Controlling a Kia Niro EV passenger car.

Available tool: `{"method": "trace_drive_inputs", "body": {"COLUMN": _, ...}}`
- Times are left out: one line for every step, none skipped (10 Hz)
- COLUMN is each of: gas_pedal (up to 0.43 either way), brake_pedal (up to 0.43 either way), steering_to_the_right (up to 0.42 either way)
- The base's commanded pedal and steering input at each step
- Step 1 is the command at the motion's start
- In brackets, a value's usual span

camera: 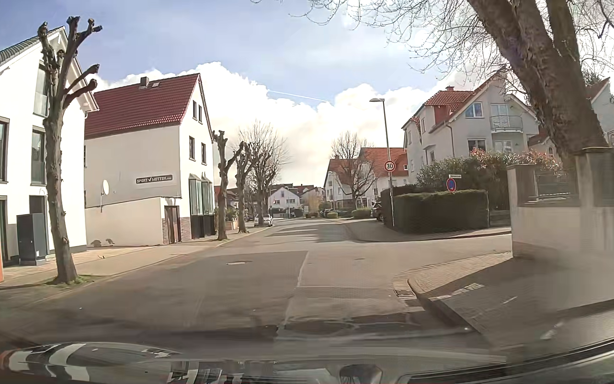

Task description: Follow the waypoints while adhering to traffic rules and regulations

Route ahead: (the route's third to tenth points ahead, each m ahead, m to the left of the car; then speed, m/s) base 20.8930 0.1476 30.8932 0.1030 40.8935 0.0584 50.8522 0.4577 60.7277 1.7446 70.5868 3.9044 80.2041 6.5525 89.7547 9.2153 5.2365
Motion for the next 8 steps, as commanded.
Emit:
{"method": "trace_drive_inputs", "body": {"gas_pedal": 0.000, "brake_pedal": 0.000, "steering_to_the_right": -0.003}}
{"method": "trace_drive_inputs", "body": {"gas_pedal": 0.000, "brake_pedal": 0.000, "steering_to_the_right": -0.004}}
{"method": "trace_drive_inputs", "body": {"gas_pedal": 0.000, "brake_pedal": 0.000, "steering_to_the_right": -0.006}}
{"method": "trace_drive_inputs", "body": {"gas_pedal": 0.000, "brake_pedal": 0.000, "steering_to_the_right": -0.006}}
{"method": "trace_drive_inputs", "body": {"gas_pedal": 0.000, "brake_pedal": 0.000, "steering_to_the_right": -0.007}}
{"method": "trace_drive_inputs", "body": {"gas_pedal": 0.000, "brake_pedal": 0.000, "steering_to_the_right": -0.007}}
{"method": "trace_drive_inputs", "body": {"gas_pedal": 0.000, "brake_pedal": 0.000, "steering_to_the_right": -0.008}}
{"method": "trace_drive_inputs", "body": {"gas_pedal": 0.000, "brake_pedal": 0.000, "steering_to_the_right": -0.008}}
